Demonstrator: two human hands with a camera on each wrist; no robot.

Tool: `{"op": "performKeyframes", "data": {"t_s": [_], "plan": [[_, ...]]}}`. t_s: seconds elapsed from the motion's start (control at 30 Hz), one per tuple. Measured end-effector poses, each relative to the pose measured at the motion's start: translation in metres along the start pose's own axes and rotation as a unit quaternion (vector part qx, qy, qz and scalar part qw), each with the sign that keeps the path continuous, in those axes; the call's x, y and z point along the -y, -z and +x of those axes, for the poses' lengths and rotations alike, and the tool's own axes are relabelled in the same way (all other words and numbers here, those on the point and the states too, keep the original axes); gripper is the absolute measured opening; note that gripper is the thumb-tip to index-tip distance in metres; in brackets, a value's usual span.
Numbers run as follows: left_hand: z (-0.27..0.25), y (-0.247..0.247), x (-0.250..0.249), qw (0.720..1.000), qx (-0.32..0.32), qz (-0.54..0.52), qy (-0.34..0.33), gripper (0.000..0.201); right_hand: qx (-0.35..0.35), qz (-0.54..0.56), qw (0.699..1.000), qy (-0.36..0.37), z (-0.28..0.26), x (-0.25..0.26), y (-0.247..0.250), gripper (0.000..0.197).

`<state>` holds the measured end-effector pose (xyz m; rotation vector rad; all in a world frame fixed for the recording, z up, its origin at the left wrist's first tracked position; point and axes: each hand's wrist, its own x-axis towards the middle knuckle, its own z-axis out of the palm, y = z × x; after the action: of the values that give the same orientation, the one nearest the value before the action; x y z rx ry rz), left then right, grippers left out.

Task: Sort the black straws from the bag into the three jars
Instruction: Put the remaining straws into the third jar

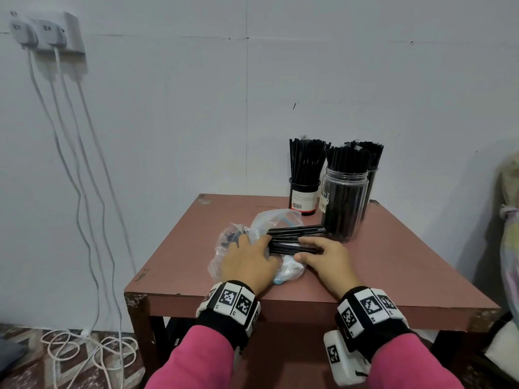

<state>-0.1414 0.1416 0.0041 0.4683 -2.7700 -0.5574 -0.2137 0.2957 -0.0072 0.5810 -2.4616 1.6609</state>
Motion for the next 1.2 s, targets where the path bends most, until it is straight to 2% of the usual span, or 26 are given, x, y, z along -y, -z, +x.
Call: {"op": "performKeyframes", "data": {"t_s": [0.13, 0.33, 0.5, 0.63, 0.77, 0.9, 1.03, 1.13, 1.2], "plan": [[0.000, 0.001, 0.000, 1.000, 0.000, 0.001, -0.004, 0.053, -0.009, 0.047, 0.999, -0.007, 0.002, -0.002, -0.001, 0.018], [0.000, 0.002, 0.001, 1.000, 0.003, -0.007, -0.003, 0.053, -0.020, 0.105, 0.993, -0.054, 0.004, 0.003, 0.007, 0.014], [0.000, 0.001, 0.001, 1.000, -0.015, 0.008, -0.006, 0.055, -0.017, 0.051, 0.998, -0.045, 0.005, 0.021, 0.035, 0.017], [0.001, -0.001, 0.000, 0.999, -0.046, 0.026, -0.001, 0.055, -0.002, -0.064, 0.998, -0.002, 0.008, 0.047, 0.071, 0.010], [-0.002, 0.001, -0.003, 0.995, -0.091, 0.042, -0.017, 0.052, -0.006, -0.154, 0.988, 0.011, 0.009, 0.068, 0.097, 0.010], [-0.003, 0.007, -0.005, 0.985, -0.154, -0.034, -0.067, 0.053, -0.018, -0.162, 0.986, 0.032, 0.007, 0.086, 0.109, 0.011], [-0.003, 0.014, -0.010, 0.960, -0.219, -0.124, -0.120, 0.058, -0.015, -0.207, 0.976, 0.061, 0.004, 0.106, 0.117, 0.011], [-0.003, 0.027, -0.021, 0.951, -0.194, -0.181, -0.158, 0.038, -0.002, -0.251, 0.964, 0.087, 0.004, 0.124, 0.119, 0.012], [0.001, 0.037, -0.032, 0.950, -0.146, -0.203, -0.187, 0.038, 0.015, -0.274, 0.956, 0.107, 0.004, 0.140, 0.121, 0.013]]}}
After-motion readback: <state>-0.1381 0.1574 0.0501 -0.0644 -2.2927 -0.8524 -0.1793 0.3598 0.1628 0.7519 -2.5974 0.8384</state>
